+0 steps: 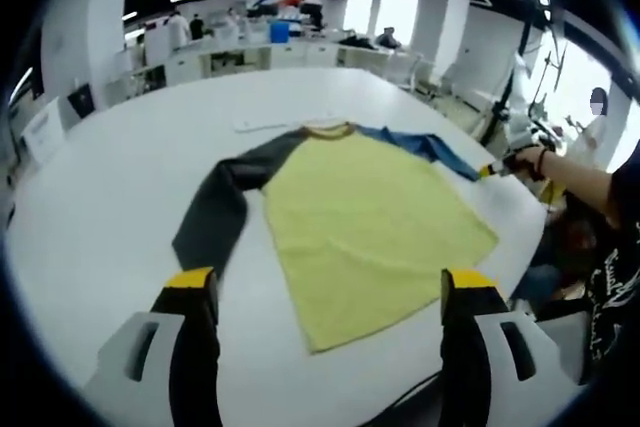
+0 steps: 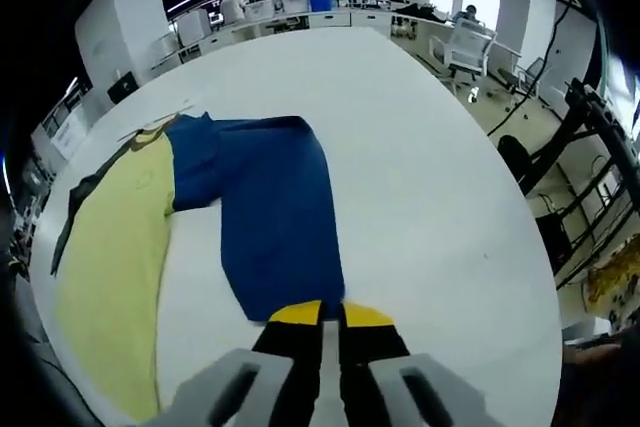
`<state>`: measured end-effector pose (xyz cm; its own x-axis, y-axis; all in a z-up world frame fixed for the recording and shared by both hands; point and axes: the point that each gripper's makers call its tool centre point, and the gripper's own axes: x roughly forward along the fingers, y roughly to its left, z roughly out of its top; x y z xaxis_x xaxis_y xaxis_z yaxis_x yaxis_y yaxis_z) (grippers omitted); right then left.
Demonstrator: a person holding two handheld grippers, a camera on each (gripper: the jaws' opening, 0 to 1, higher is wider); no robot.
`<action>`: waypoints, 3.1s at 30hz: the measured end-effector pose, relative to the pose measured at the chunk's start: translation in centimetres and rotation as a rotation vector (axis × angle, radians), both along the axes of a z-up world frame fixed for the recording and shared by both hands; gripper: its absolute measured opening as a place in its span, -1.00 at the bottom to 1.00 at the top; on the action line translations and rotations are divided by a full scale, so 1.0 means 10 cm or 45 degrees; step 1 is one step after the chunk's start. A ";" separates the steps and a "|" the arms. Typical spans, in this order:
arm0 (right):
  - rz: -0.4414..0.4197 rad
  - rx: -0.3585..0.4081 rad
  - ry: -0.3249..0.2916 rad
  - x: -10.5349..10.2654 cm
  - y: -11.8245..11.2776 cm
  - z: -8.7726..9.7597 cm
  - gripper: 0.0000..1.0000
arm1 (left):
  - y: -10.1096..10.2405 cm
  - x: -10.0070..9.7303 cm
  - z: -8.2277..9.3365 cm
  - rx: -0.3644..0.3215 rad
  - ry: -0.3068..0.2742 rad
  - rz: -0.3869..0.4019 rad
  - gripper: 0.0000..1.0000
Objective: Fold the garment on the visible template until the final outline fits inside the template.
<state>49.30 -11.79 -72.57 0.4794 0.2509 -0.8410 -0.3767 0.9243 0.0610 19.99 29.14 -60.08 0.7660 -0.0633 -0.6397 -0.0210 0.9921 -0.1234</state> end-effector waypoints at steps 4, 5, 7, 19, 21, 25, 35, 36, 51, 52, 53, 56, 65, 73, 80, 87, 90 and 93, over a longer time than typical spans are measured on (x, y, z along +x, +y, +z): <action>0.009 -0.018 0.002 0.02 -0.04 0.00 -1.00 | 0.00 -0.02 -0.02 0.000 0.011 -0.001 0.77; 0.014 -0.028 0.000 0.03 -0.06 0.00 -1.00 | 0.00 -0.02 -0.02 0.001 0.012 -0.004 0.76; 0.025 -0.049 -0.004 0.05 -0.09 0.00 -1.00 | 0.00 -0.02 -0.02 -0.001 0.012 -0.004 0.76; 0.053 -0.267 -0.048 0.27 -0.48 0.01 -1.00 | -0.06 0.03 0.00 0.028 0.003 -0.046 0.74; 0.077 -0.311 -0.075 0.34 -0.53 0.02 -1.00 | -0.06 0.04 0.00 0.030 0.001 -0.046 0.71; 0.062 -0.303 -0.048 0.43 -0.58 0.00 -1.00 | -0.11 0.09 0.02 0.024 -0.017 -0.059 0.72; 0.018 -0.307 -0.051 0.65 -0.72 0.01 -1.00 | -0.12 0.12 0.04 0.023 -0.031 -0.069 0.74; 0.017 -0.304 -0.050 0.66 -0.73 0.00 -1.00 | -0.11 0.11 0.04 0.024 -0.033 -0.064 0.74; 0.030 -0.340 -0.090 1.01 -0.89 0.00 -1.00 | -0.11 0.15 0.04 0.043 -0.047 -0.065 0.76; 0.035 -0.349 -0.093 1.03 -0.90 0.01 -1.00 | -0.11 0.15 0.03 0.043 -0.046 -0.067 0.75; 0.038 -0.354 -0.094 1.05 -0.90 0.01 -1.00 | -0.12 0.15 0.03 0.043 -0.043 -0.069 0.75; 0.032 -0.363 -0.092 1.07 -0.91 0.02 -1.00 | -0.12 0.15 0.03 0.048 -0.040 -0.075 0.75; 0.037 -0.387 -0.085 1.25 -1.02 -0.04 -1.00 | -0.11 0.15 0.04 0.062 -0.038 -0.084 0.76; 0.073 -0.418 -0.098 1.37 -1.07 -0.08 -1.00 | -0.12 0.15 0.04 0.064 -0.039 -0.098 0.75; 0.050 -0.389 -0.095 1.40 -1.10 -0.09 -1.00 | -0.13 0.14 0.04 0.066 -0.034 -0.106 0.74; -0.079 -0.299 -0.111 1.40 -1.12 -0.01 -0.63 | -0.13 0.15 0.05 0.068 -0.041 -0.115 0.74; -0.084 -0.261 -0.082 1.34 -1.06 0.01 -0.41 | -0.13 0.14 0.05 0.065 -0.043 -0.117 0.74; -0.089 -0.251 -0.076 1.29 -1.02 0.05 -0.36 | -0.12 0.14 0.06 0.068 -0.044 -0.116 0.75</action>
<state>62.18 -22.01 -72.04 0.5401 0.0488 -0.8402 -0.3085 0.9403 -0.1438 21.36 27.93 -59.50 0.7804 -0.1006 -0.6172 0.0732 0.9949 -0.0696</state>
